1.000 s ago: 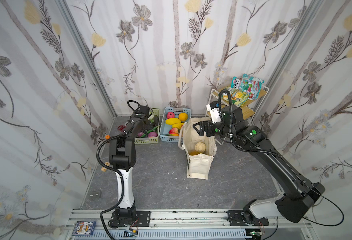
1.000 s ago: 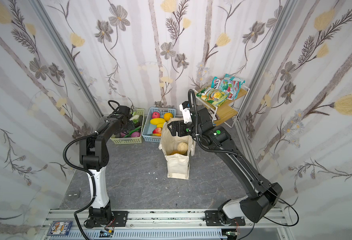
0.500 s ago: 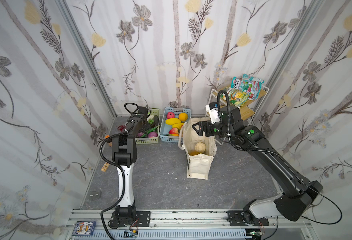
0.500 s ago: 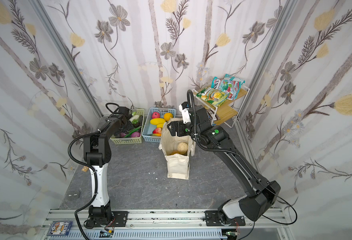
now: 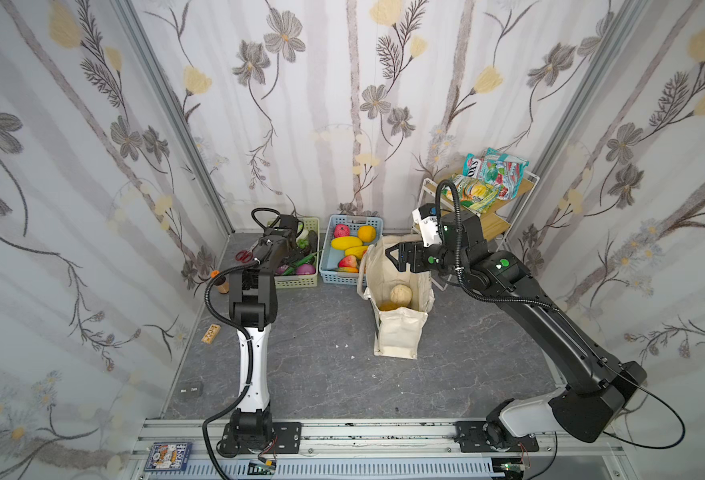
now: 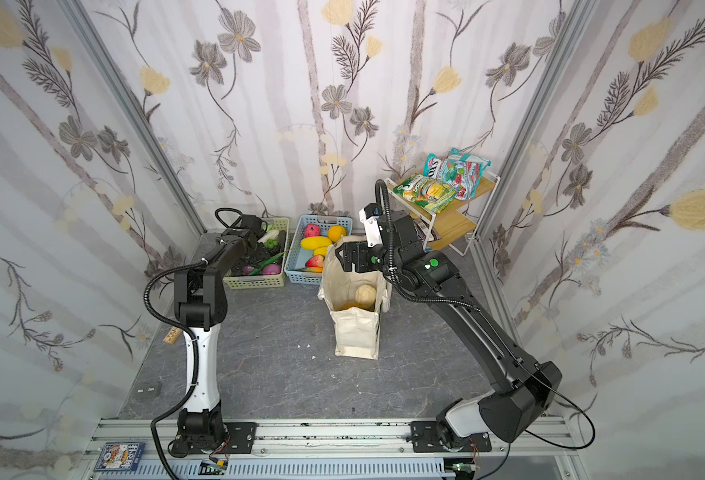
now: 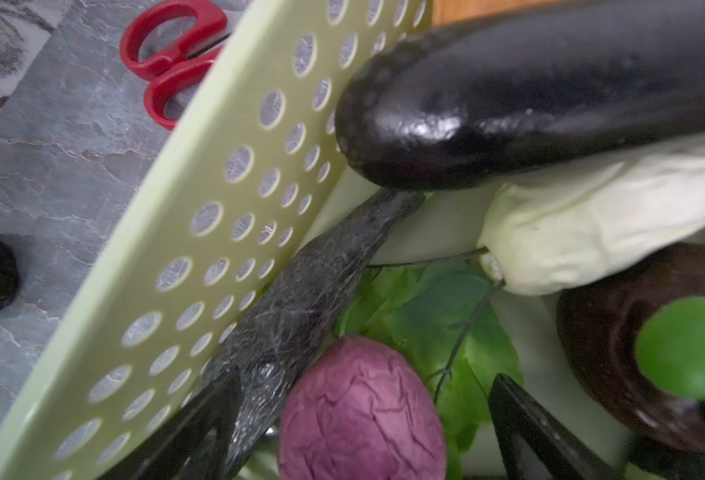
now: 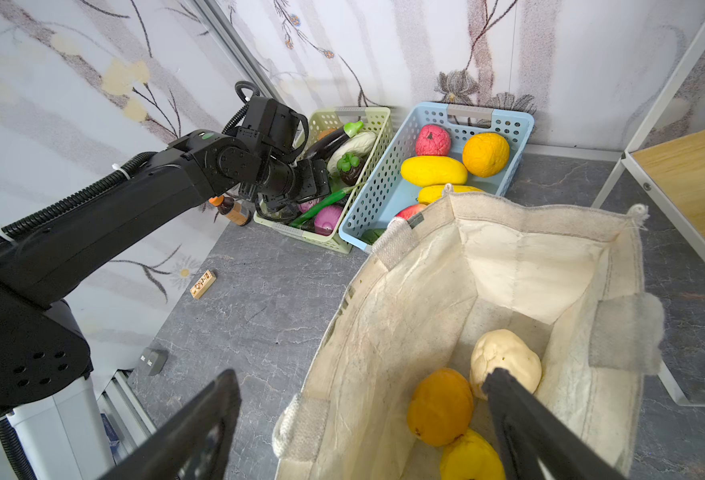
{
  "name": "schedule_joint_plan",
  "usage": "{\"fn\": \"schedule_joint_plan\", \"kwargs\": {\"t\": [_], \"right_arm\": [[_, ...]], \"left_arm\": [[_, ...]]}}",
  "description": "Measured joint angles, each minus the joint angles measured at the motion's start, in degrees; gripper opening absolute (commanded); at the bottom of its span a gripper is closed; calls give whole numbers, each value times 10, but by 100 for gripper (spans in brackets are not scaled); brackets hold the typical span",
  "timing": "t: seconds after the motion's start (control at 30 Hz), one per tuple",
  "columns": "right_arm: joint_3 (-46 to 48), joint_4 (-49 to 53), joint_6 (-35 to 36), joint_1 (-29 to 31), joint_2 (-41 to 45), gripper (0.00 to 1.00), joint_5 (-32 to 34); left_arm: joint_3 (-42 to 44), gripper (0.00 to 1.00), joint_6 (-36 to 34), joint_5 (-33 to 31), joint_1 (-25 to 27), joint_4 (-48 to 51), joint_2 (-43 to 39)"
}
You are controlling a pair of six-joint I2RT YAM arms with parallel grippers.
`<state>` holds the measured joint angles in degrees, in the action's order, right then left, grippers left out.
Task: Place the food into the grocery bag and tie it
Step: 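Close the left gripper on the purple onion in the green basket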
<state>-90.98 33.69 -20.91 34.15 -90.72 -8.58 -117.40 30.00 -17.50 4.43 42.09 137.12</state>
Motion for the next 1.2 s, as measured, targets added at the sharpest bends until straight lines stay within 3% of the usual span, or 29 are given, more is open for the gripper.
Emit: {"fn": "schedule_joint_plan", "kwargs": {"t": [0.43,0.67,1.0,1.2], "right_arm": [[-1,0,0,0,0,92,2],[-1,0,0,0,0,92,2],[24,0,-11,3,9,92,14],[28,-2,-11,3,16,92,15]], "left_arm": [[-45,88,-11,-8,-3,21,30],[-76,90,-21,-3,-5,38,49],[-72,74,-37,25,-7,48,32],[-71,70,-41,62,-5,53,21]]}}
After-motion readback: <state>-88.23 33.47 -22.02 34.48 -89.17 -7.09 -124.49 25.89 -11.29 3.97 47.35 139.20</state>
